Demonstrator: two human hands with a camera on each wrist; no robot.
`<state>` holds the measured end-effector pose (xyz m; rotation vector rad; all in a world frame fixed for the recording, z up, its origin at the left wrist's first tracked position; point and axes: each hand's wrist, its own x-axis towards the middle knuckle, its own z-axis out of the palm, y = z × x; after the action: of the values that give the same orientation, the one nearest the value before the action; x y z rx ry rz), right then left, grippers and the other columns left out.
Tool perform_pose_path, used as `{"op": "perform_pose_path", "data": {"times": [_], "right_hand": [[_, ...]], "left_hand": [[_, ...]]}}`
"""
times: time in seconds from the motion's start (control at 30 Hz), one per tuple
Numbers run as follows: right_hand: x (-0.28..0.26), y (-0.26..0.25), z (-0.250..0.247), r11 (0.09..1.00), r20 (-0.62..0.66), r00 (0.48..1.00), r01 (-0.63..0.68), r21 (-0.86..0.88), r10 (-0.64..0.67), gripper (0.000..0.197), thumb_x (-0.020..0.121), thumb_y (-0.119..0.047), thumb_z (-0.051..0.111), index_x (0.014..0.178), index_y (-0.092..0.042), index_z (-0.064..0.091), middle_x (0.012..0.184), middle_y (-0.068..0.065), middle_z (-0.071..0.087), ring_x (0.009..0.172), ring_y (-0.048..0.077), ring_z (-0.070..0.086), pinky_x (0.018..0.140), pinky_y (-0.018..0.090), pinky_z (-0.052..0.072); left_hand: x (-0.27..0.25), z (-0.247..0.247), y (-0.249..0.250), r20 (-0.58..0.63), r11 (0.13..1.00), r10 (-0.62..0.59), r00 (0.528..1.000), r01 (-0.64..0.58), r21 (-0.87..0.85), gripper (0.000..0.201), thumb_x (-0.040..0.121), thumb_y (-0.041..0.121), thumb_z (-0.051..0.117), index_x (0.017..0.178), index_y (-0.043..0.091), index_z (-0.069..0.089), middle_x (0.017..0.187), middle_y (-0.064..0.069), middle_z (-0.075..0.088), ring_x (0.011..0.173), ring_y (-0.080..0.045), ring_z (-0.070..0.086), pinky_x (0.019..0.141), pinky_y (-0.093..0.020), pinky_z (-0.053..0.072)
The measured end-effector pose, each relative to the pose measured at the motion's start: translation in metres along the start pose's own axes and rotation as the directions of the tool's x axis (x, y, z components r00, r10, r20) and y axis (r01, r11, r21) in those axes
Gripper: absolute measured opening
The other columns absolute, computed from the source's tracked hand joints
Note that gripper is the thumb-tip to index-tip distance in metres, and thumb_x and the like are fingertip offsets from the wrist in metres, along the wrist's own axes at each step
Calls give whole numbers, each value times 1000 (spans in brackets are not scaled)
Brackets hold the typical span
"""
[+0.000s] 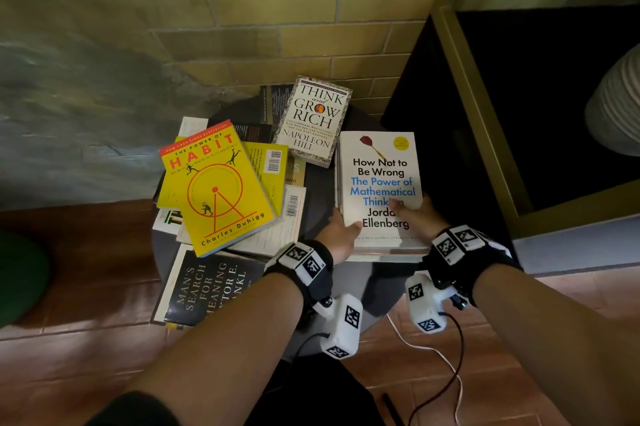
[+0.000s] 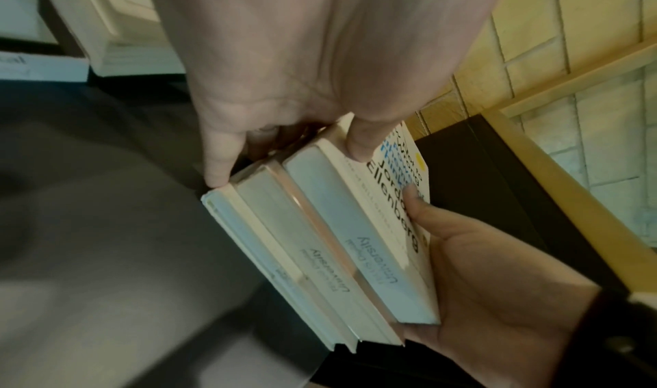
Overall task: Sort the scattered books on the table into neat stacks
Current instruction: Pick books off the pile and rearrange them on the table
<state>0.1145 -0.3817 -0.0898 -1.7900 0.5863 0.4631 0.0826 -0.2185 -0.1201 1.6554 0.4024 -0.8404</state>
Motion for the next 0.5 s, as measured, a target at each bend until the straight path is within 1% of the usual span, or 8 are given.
{"op": "perform_pose_path", "data": {"times": [0.07, 0.17, 0.27, 0.33, 0.4, 0.47, 0.5], "right_hand": [[-2, 1, 0, 1000, 6, 1000, 8, -8, -8, 45, 91, -8, 60, 134, 1, 47, 132, 20, 57, 122, 35, 55, 101, 43, 44], [-3, 5, 0, 1000, 11, 1000, 19, 2, -19, 43, 92, -4, 58, 132, 2, 47, 132, 23, 56, 123, 37, 54, 103, 47, 43], [-3, 4, 0, 1000, 6, 1000, 2, -3, -2, 43, 92, -3, 57, 133, 2, 46, 133, 22, 55, 123, 36, 53, 102, 46, 43], [-3, 4, 0, 1000, 9, 1000, 0, 0, 0, 43, 92, -3, 57, 133, 2, 46, 133, 22, 55, 124, 36, 53, 102, 45, 43], [-3, 4, 0, 1000, 7, 1000, 4, 13, -4, 42, 92, -2, 57, 133, 3, 46, 133, 22, 55, 124, 36, 52, 101, 44, 43], [-3, 4, 0, 1000, 0, 1000, 4, 16, -4, 43, 92, -2, 57, 133, 3, 45, 134, 21, 54, 124, 36, 52, 98, 39, 43], [-3, 4, 0, 1000, -5, 1000, 10, 13, -10, 44, 92, -2, 57, 133, 2, 44, 133, 21, 54, 124, 35, 52, 96, 38, 43]], "left_hand": [[1, 0, 0, -9, 1000, -15, 1000, 15, 16, 70, 98, 36, 45, 154, 17, 7, 155, -10, 34, 134, -29, 44, 112, -41, 37], [-1, 3, -1, -20, 999, -22, 1000, 23, 27, 69, 99, 34, 44, 154, 17, 5, 158, -10, 28, 136, -28, 43, 111, -39, 37], [-3, 6, -4, -23, 1000, -16, 1000, 16, 16, 69, 99, 33, 43, 154, 18, 3, 159, -10, 25, 135, -28, 44, 109, -35, 38], [-4, 6, -6, -18, 1000, -6, 1000, 6, 11, 67, 100, 31, 42, 154, 19, 5, 157, -9, 29, 132, -28, 46, 104, -31, 40], [-6, 5, -3, -16, 1000, 1, 1000, -1, -1, 63, 100, 28, 43, 153, 19, 11, 151, -8, 40, 128, -28, 50, 102, -31, 41], [-8, 3, -1, -12, 1000, 1, 1000, -2, -23, 59, 100, 26, 45, 151, 19, 17, 143, -8, 50, 125, -29, 53, 105, -38, 43], [-9, 3, 1, 0, 999, -10, 1000, 10, -32, 58, 100, 26, 46, 151, 18, 19, 140, -9, 52, 124, -32, 53, 104, -41, 45]]}}
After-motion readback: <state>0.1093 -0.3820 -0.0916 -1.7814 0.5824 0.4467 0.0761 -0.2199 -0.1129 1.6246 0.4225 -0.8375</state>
